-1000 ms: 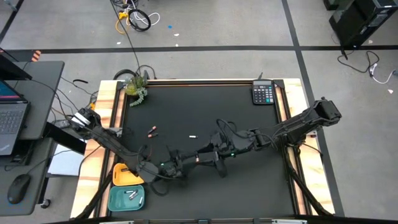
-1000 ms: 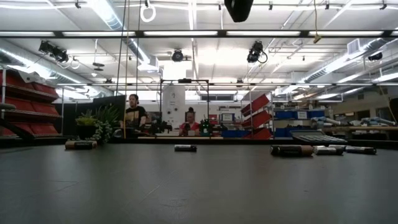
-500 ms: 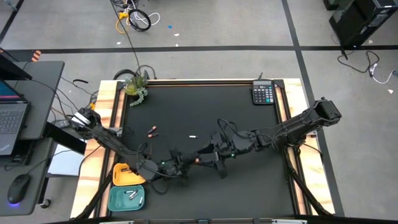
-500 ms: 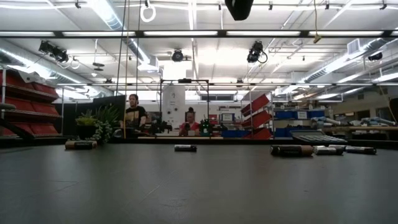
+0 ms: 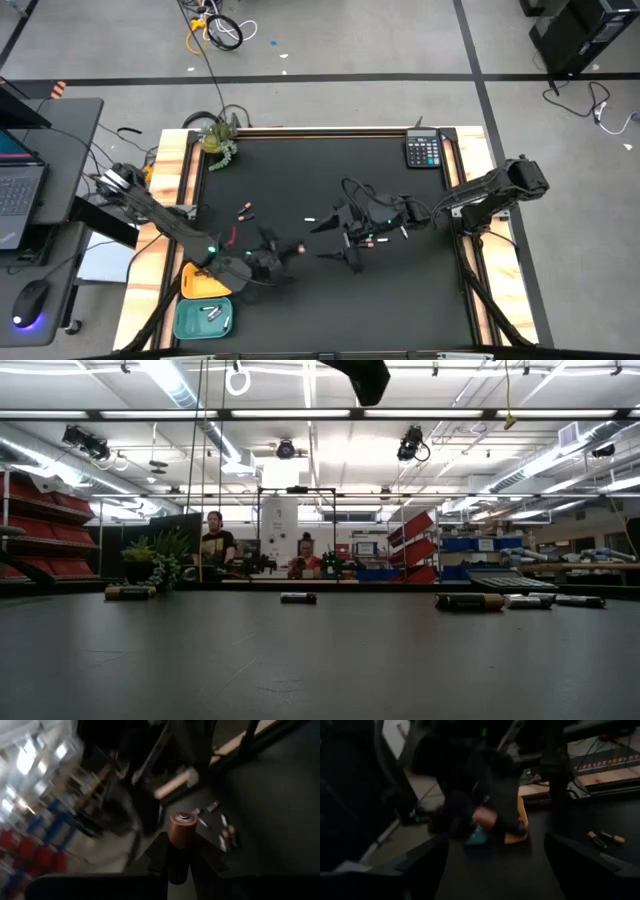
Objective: Sort batteries
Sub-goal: Put the black battery into the yellow bin
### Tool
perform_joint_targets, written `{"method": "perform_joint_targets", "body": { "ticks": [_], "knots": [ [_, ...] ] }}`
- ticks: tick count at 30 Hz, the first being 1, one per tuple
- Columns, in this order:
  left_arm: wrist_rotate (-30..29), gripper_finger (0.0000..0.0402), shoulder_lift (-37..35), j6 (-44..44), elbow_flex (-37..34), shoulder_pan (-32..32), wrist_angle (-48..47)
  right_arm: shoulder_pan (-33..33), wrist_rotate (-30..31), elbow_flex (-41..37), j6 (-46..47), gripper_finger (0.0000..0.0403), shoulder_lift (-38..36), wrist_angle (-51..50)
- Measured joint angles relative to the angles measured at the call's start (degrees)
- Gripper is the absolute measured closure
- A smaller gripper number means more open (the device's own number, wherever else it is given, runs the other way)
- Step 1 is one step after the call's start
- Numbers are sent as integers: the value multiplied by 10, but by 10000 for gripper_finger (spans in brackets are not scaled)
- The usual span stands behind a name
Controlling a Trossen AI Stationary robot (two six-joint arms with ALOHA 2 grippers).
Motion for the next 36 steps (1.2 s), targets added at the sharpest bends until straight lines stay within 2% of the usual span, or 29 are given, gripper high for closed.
{"method": "perform_joint_targets", "body": {
  "ticks": [4, 7, 9, 14, 17, 21, 26, 32, 36],
  "knots": [
    [38, 345, -72, -247, 5, -23, -200, -25, -13, 0, -40, 57, -19, -75],
    [106, 345, -104, -473, 26, -44, -371, -29, -2, -21, -51, 55, -23, -95],
    [173, 345, -111, -605, 44, -58, -475, -26, 13, -45, -52, 57, -23, -91],
    [361, 345, -110, -876, 69, -98, -660, -23, 62, -125, -41, 68, -23, -10],
    [399, 345, -108, -1002, 62, -135, -734, -26, 66, -172, -29, 74, -23, 80],
    [421, 345, -108, -1109, 34, -178, -767, -30, 65, -220, -16, 77, -23, 171],
    [437, 344, -108, -1193, -25, -205, -753, -35, 66, -239, -15, 78, -23, 198],
    [443, 281, -107, -1237, -98, -213, -668, -35, 62, -240, -16, 82, -23, 196],
    [454, 239, -107, -1238, -97, -206, -667, -35, 57, -240, -16, 84, -23, 196]
  ]
}}
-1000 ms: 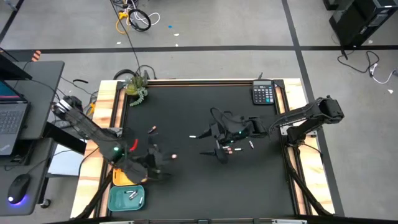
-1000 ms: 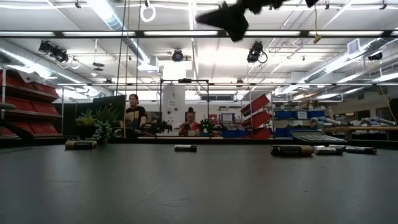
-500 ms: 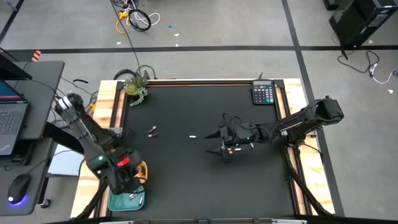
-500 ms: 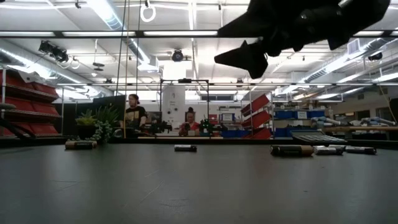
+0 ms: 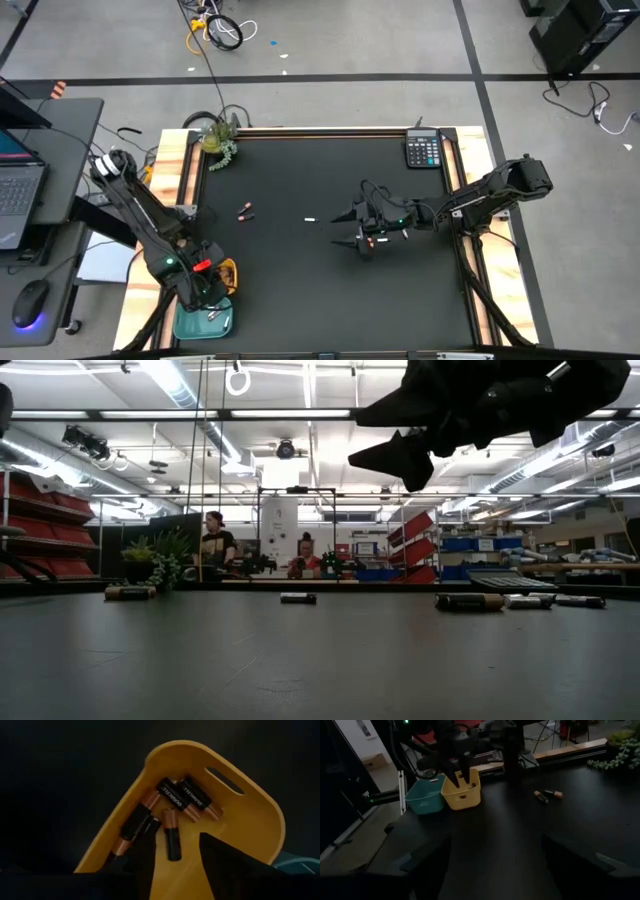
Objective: Sort batteries
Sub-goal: Put the black battery into the yellow bin
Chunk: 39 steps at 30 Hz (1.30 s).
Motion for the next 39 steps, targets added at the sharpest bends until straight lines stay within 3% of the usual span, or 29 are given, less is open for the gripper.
{"method": "perform_joint_targets", "body": {
  "ticks": [3, 9, 12, 17, 27, 39],
  "knots": [
    [-16, 223, 0, 2, 33, 14, -53, 2, 0, 0, 0, 86, 0, 1],
    [-119, 221, -1, 67, 84, 92, -223, 12, 0, 0, -5, 87, 0, 5],
    [-147, 221, -1, 164, 81, 159, -233, 24, 2, 0, -10, 87, 0, 10],
    [-153, 224, 0, 396, 65, 275, -159, 43, 18, 0, -22, 92, 0, 13],
    [-64, 256, -5, 657, 31, 427, -17, 67, 21, 0, -43, 109, 0, 13],
    [37, 259, -5, 789, -42, 542, 87, 71, 34, -10, -61, 122, 0, 13]
  ]
}}
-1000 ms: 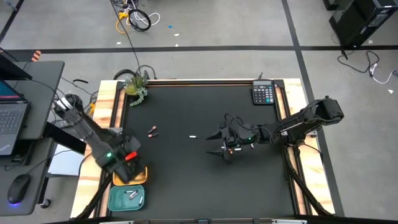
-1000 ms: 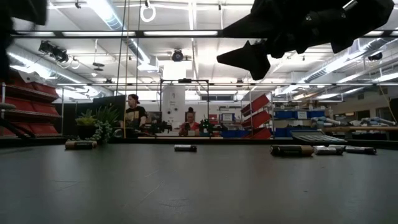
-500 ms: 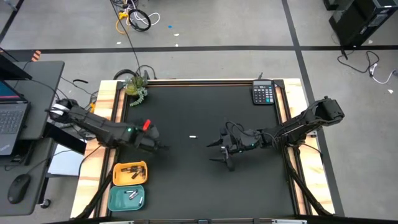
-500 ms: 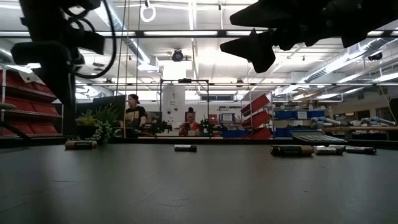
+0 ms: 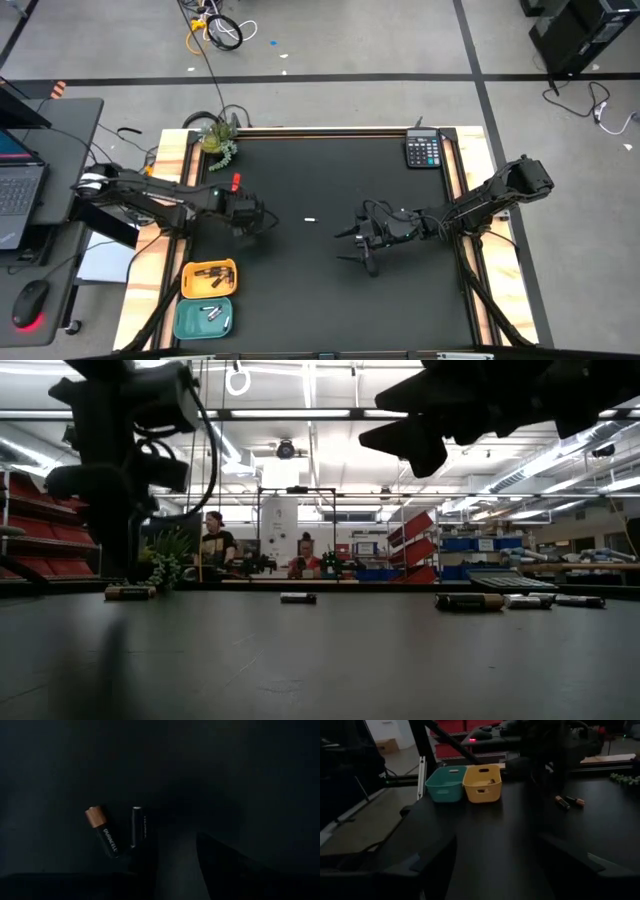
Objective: Sort batteries
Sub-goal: Put the black battery into the yellow bin
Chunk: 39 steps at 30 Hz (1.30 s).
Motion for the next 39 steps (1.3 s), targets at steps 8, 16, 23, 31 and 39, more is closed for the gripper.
{"method": "perform_joint_targets", "body": {
  "ticks": [8, 16, 23, 31, 39],
  "knots": [
    [13, 259, 0, 41, -17, 46, 11, -1, 0, -15, 1, 120, 0, 23],
    [14, 259, 5, 12, -17, 80, 39, -12, 0, -22, -1, 127, 0, 53],
    [15, 259, 5, 11, -25, 99, 44, -12, 0, -22, -2, 128, 0, 53],
    [31, 259, 5, -2, -93, 103, 125, -12, -2, -22, -4, 132, 0, 56],
    [38, 338, 3, -53, -114, 103, 146, -12, -3, -22, -6, 134, 0, 56]
  ]
}}
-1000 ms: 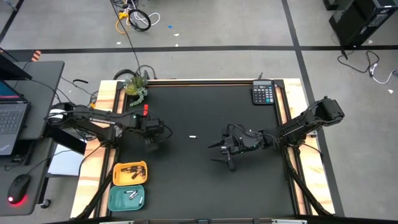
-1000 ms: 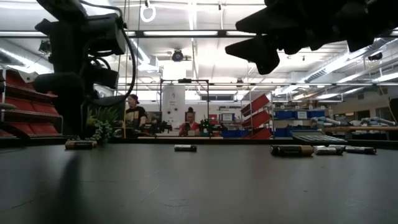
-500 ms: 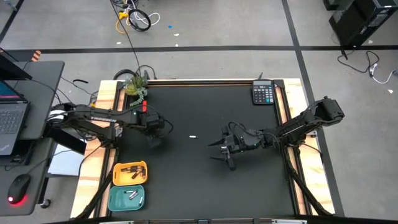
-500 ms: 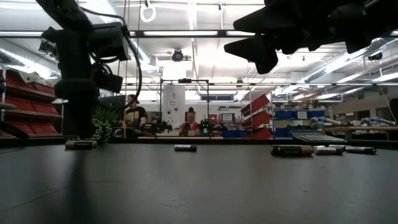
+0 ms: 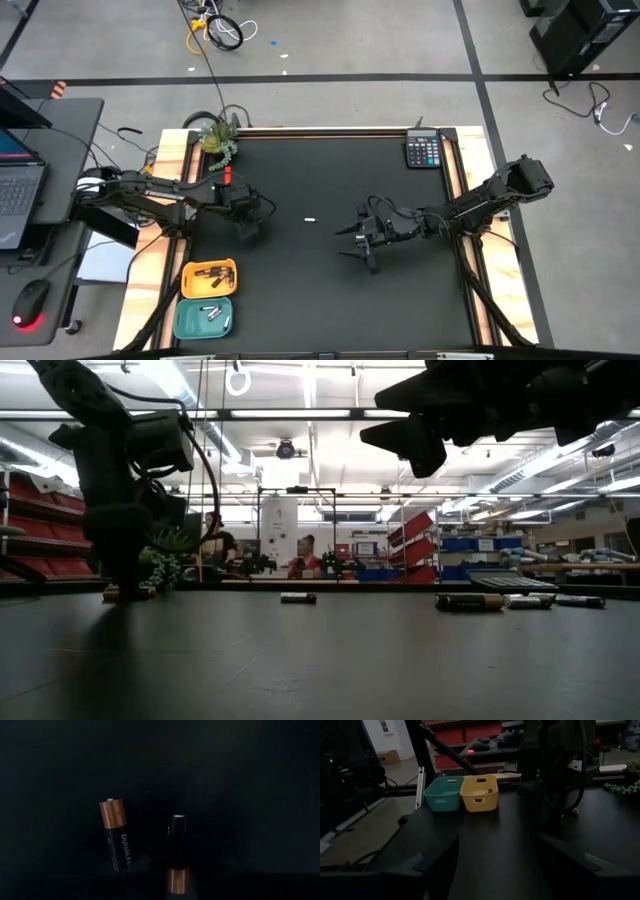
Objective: Sort batteries
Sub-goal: Put the black battery into the yellow bin
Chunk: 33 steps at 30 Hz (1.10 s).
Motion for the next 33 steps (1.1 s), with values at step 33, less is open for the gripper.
{"method": "perform_joint_targets", "body": {
  "ticks": [33],
  "knots": [
    [58, 358, -2, -281, 257, -407, -173, 1, 20, 0, 39, 158, 0, 7]
  ]
}}
